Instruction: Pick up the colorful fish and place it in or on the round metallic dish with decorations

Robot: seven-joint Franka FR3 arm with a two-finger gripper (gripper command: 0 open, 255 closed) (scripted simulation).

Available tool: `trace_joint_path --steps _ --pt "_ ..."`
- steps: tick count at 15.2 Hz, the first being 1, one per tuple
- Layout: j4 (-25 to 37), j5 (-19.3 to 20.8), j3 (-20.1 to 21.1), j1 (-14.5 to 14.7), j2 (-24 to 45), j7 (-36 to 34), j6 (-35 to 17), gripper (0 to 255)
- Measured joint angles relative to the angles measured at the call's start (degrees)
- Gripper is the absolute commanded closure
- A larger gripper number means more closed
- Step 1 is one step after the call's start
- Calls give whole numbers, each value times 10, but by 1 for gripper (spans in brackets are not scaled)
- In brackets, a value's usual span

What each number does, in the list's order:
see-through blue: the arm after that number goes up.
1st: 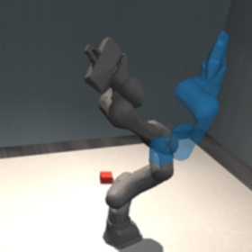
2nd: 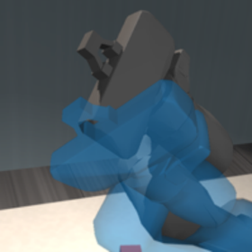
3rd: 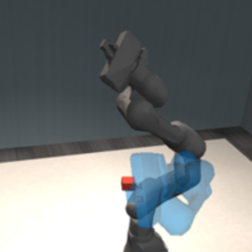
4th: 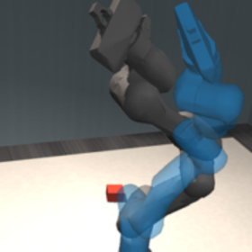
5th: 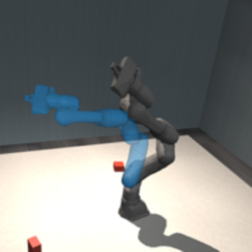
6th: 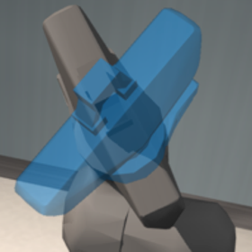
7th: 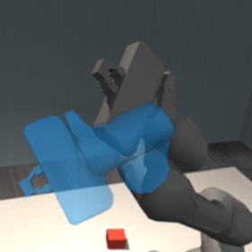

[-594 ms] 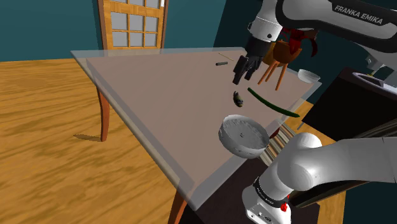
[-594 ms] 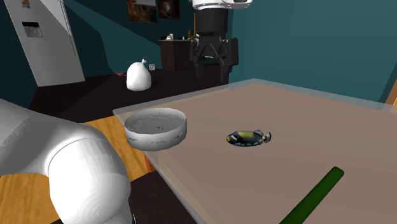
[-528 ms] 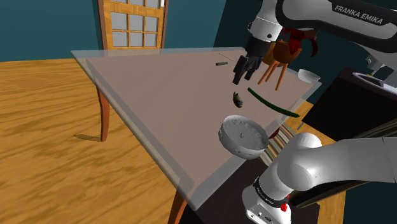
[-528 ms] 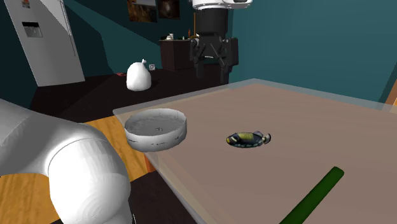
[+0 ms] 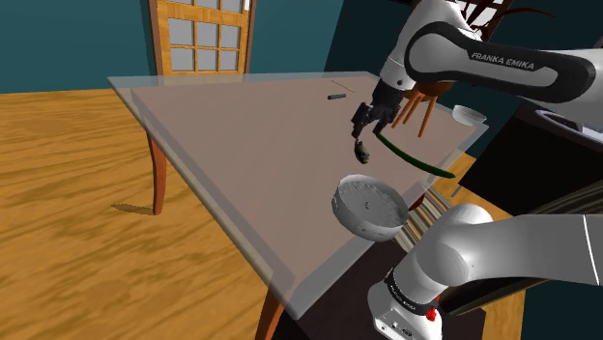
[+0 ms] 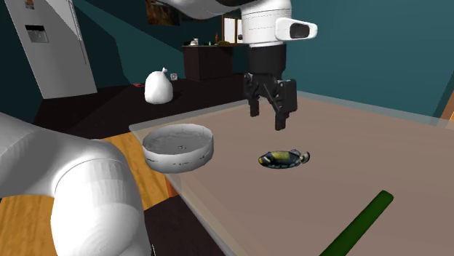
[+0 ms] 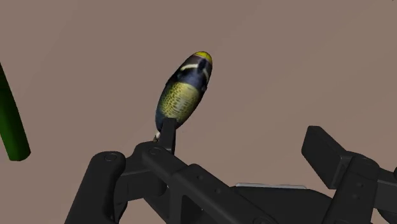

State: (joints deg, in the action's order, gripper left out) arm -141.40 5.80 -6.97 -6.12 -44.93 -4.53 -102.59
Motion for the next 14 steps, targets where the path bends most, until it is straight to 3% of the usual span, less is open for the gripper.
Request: trace_joint_path --steps 5,14 --pt "-72 21 -23 -44 2 -41 -103 0" --pt "-118 30 -33 -51 24 -46 -176 0"
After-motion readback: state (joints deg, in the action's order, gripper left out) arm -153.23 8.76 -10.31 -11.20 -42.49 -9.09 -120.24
